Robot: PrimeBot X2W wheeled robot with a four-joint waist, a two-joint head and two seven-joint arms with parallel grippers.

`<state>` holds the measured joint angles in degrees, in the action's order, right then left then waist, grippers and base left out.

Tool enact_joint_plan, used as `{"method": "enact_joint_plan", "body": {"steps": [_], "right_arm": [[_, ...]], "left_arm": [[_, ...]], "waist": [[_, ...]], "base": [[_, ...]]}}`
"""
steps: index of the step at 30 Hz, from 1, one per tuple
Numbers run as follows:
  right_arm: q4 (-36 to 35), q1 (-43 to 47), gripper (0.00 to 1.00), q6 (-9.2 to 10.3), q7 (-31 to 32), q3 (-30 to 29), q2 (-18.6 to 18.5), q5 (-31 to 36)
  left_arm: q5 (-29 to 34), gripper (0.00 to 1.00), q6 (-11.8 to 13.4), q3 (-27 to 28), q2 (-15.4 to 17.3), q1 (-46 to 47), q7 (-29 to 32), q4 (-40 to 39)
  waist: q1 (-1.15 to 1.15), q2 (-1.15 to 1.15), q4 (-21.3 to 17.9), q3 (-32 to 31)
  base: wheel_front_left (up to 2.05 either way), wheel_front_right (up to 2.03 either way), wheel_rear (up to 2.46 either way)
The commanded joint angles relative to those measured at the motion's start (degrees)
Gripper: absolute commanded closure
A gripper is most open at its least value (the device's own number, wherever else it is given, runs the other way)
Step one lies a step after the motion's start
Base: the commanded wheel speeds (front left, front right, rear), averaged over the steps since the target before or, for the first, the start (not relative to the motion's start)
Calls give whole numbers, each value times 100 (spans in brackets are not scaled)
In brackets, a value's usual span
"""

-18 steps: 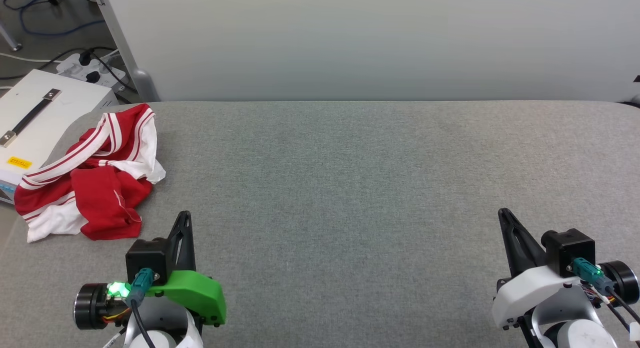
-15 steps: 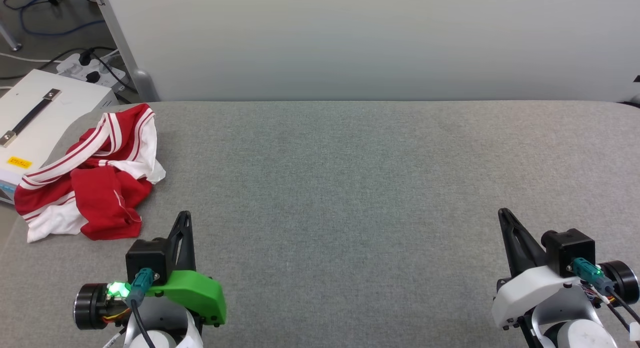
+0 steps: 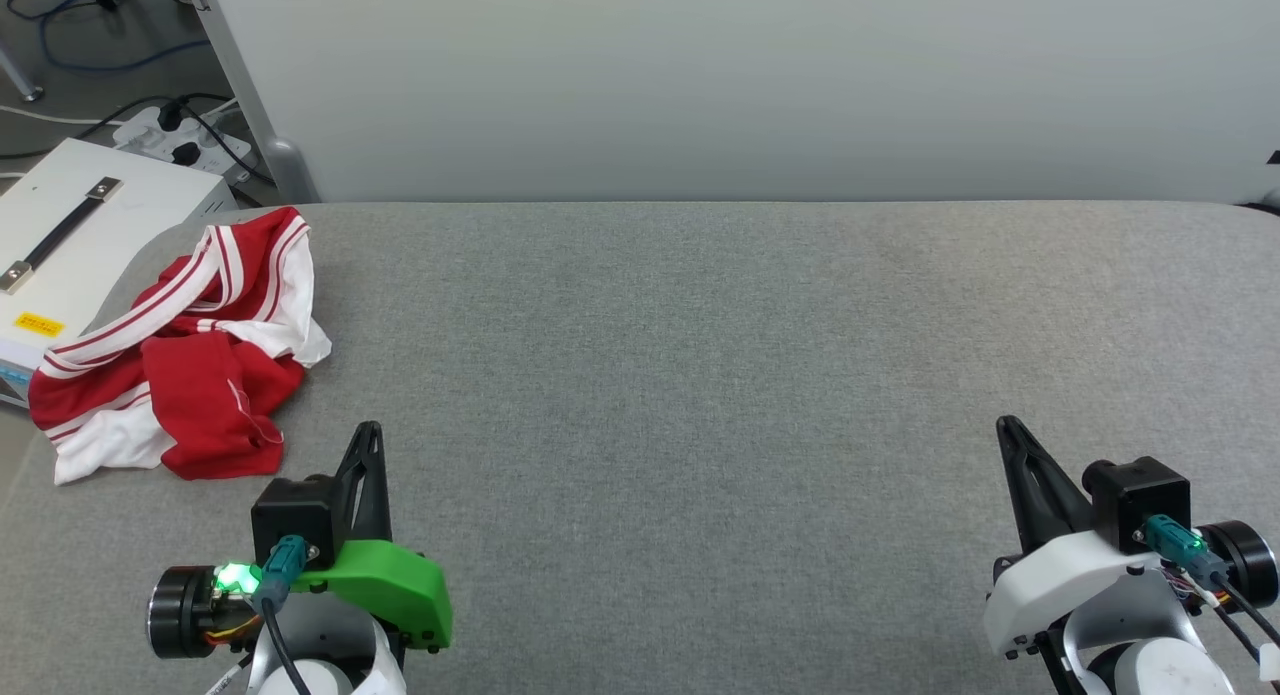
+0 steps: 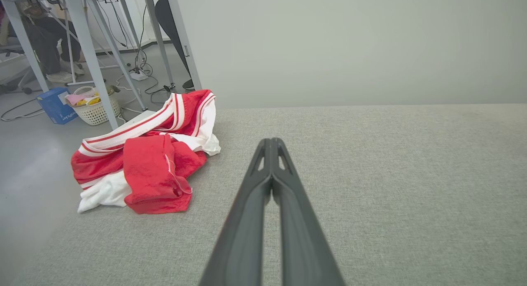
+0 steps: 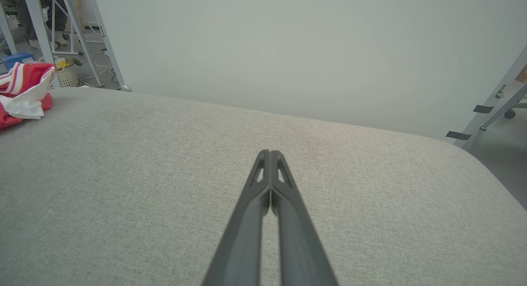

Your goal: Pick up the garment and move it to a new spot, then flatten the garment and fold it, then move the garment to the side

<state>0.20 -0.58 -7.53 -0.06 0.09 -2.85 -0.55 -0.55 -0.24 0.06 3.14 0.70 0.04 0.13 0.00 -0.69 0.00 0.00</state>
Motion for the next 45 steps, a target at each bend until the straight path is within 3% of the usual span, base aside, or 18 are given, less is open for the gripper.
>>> {"method": "enact_joint_plan", "body": {"steps": [1,16,17,45], "right_arm": [[-20,58,100,4,6,-9,-3,55],[-20,58,100,4,6,-9,-3,55],[0,0,0,0,-1,0,0,-1],[99,-134,0,1,-296,-123,-1,-207]], "left_arm": [[55,100,24,-6,-26,-70,-4,-13],[55,100,24,-6,-26,-70,-4,-13],[0,0,0,1,0,0,-1,0],[-185,0,25,31,-4,-2,-298,203]], "waist": [[0,69,0,0],[0,69,0,0],[0,0,0,0],[0,14,-1,48]], "base": [[0,0,0],[0,0,0],[0,0,0],[0,0,0]]}}
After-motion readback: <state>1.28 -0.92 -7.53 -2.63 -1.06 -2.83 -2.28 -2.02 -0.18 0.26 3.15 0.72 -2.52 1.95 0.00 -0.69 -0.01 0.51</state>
